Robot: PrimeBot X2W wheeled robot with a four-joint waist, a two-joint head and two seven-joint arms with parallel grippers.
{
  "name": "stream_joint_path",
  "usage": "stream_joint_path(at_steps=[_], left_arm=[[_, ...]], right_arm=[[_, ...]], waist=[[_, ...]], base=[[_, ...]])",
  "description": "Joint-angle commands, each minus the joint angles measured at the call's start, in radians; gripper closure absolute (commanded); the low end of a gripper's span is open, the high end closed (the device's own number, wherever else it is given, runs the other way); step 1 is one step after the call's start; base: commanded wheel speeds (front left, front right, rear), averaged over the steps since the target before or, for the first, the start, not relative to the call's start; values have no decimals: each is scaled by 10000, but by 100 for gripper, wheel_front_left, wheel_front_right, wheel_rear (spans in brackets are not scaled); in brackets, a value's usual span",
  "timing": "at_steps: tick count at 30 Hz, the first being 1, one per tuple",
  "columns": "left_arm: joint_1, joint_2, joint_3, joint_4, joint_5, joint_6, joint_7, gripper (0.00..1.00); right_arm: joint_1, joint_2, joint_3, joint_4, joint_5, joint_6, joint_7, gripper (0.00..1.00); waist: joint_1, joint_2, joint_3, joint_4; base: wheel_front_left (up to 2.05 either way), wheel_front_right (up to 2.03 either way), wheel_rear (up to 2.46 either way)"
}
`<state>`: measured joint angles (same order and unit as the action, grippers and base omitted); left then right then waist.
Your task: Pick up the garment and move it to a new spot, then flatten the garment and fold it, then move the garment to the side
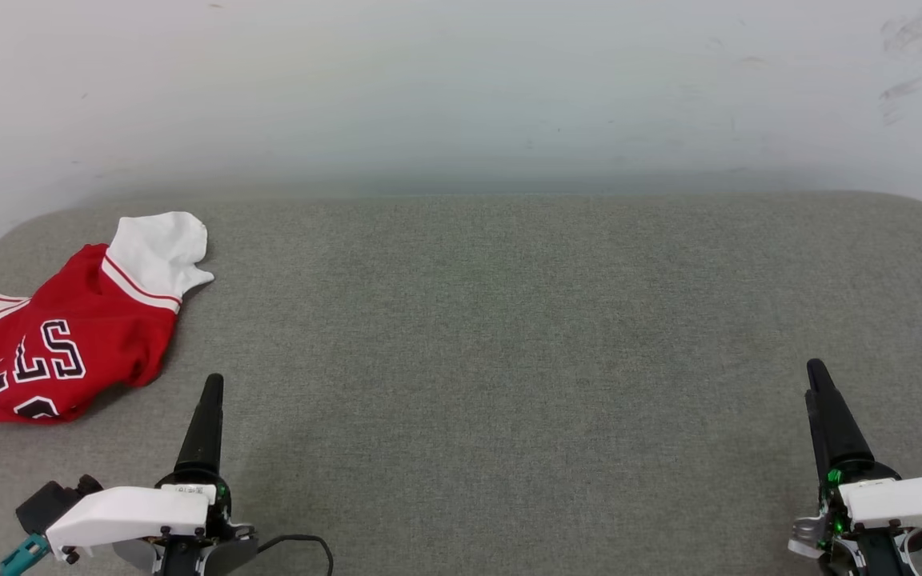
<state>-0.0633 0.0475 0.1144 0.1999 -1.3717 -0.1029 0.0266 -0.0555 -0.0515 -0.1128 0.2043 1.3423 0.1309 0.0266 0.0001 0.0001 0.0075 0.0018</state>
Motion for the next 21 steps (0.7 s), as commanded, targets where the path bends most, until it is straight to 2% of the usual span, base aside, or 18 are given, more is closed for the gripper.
stream_joint_path(at_steps=[1,21], left_arm=[[-156,21,11,-338,472,108,-122,0],[83,26,-654,-1120,4677,1052,-892,0]], right_arm=[[-46,-1,23,-334,-529,-1,-119,0],[232,3,422,-1413,-4975,-1,-890,0]], waist=[[-1,-1,2,4],[-1,-1,19,72]], base=[[0,0,0],[0,0,0]])
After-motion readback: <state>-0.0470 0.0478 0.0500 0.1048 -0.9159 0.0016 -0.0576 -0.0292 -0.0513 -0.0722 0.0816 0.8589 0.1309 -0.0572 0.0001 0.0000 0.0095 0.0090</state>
